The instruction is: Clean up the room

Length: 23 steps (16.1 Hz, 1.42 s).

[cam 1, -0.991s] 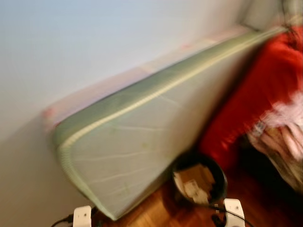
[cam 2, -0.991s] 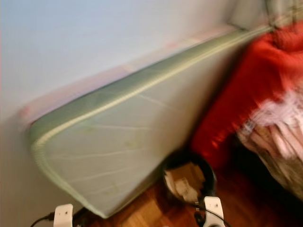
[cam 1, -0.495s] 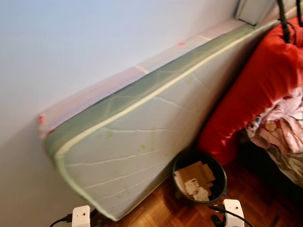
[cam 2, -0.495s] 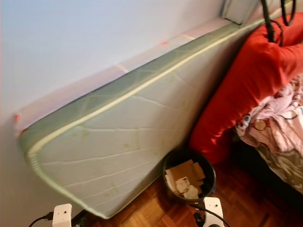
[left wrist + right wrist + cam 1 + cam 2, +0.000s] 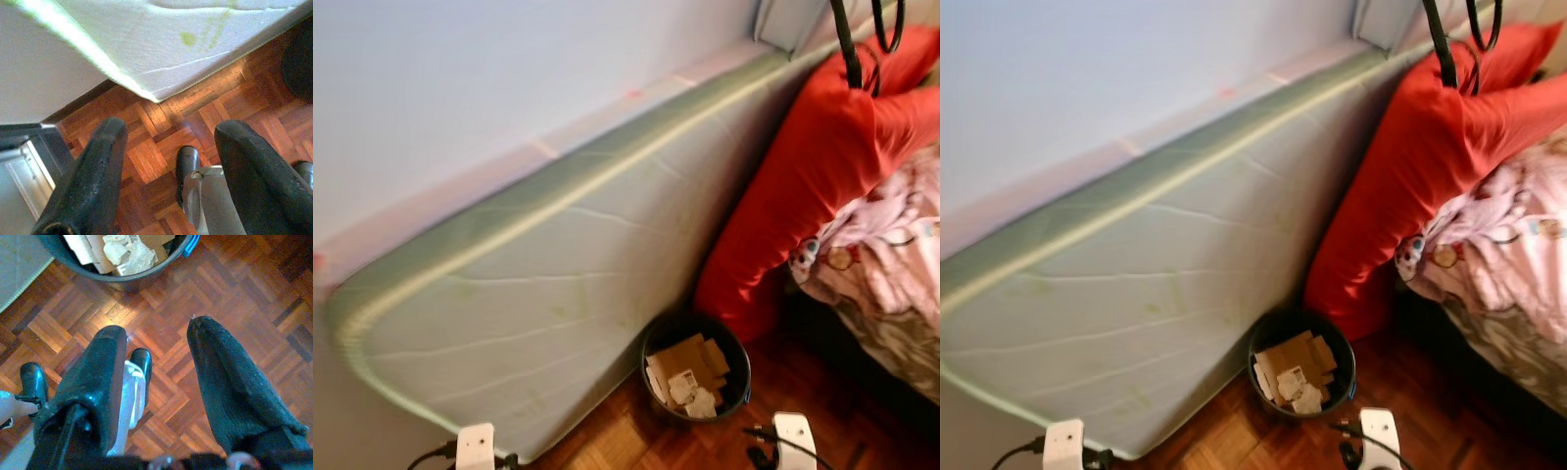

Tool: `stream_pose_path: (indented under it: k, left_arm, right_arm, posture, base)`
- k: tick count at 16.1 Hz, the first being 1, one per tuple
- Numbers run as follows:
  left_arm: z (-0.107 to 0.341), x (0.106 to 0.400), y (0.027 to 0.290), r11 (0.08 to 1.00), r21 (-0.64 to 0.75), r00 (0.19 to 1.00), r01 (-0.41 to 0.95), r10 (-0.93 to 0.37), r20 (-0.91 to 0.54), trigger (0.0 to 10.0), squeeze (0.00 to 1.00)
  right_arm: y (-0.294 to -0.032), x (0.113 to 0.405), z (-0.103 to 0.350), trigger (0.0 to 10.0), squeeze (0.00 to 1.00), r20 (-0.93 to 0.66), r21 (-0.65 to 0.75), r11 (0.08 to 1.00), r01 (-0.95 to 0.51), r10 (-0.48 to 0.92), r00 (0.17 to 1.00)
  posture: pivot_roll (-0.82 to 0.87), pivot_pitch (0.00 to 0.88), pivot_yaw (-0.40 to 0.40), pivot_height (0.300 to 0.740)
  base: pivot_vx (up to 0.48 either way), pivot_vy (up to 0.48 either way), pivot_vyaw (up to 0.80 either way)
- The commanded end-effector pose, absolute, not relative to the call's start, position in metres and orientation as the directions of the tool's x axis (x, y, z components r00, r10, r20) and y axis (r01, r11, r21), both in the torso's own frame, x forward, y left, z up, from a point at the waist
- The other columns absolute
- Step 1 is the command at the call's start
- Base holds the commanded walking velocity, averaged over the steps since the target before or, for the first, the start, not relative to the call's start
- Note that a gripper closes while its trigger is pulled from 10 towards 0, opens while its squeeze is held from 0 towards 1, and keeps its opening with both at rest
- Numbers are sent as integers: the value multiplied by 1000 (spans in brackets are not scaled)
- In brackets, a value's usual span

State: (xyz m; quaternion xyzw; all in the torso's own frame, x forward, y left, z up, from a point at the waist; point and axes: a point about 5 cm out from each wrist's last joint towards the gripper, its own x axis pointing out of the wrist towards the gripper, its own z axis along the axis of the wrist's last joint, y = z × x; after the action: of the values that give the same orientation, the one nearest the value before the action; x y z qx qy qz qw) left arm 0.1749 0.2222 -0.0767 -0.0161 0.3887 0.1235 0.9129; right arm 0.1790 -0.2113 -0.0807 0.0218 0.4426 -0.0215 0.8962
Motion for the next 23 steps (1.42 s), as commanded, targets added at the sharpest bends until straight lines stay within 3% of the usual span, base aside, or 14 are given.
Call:
stream_pose_path:
  k: [1, 23]
  left_arm:
    - [-91, 167, 161, 997, -12, 611, -78, 38, -791, 10000, 0]
    - [-90, 170, 167, 997, -6, 611, -82, 46, -790, 10000, 0]
  right_arm:
    - [-208, 218, -62, 10000, 0, -762, 105, 986, 126, -2, 647]
    - [-203, 223, -60, 10000, 0, -745, 120, 984, 135, -1, 668]
  posture:
    - [-99, 0, -22, 740]
    - [-92, 0, 4, 740]
  base:
    - [0, -386, 0]
    - [0, -387, 0]
